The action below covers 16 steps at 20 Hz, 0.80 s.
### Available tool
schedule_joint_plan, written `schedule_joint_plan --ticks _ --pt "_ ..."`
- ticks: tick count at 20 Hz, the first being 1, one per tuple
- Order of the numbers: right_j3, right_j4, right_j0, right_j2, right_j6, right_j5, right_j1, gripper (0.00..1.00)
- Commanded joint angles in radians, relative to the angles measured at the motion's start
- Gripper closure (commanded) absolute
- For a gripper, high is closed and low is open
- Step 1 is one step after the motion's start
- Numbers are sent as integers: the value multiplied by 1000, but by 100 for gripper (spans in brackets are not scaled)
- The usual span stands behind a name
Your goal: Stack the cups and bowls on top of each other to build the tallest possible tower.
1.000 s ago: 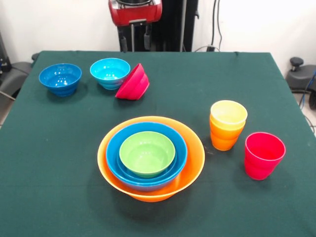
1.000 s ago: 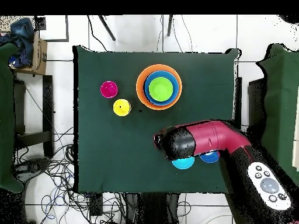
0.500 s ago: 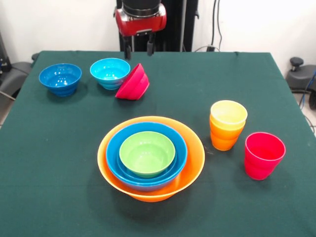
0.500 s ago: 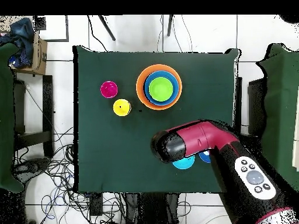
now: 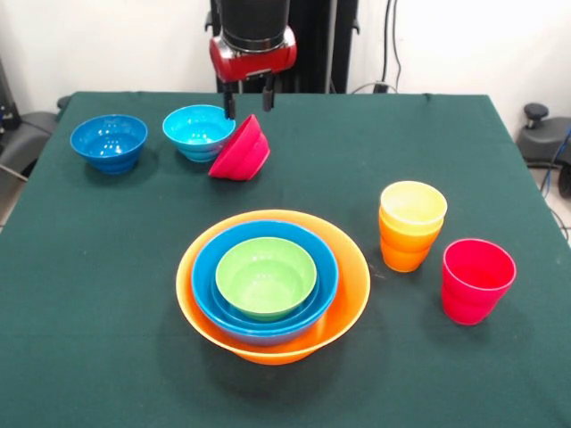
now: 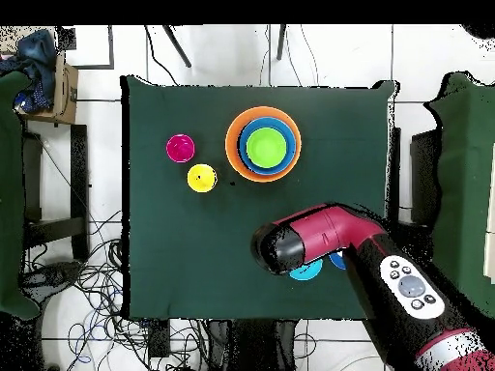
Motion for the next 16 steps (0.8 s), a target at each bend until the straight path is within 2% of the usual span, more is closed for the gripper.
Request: schedule_joint_plan --ticks 1,16 --pt "-87 -115 52 -37 -37 -95 92 0" --pt "-149 -137 73 -60 -30 -114 144 0"
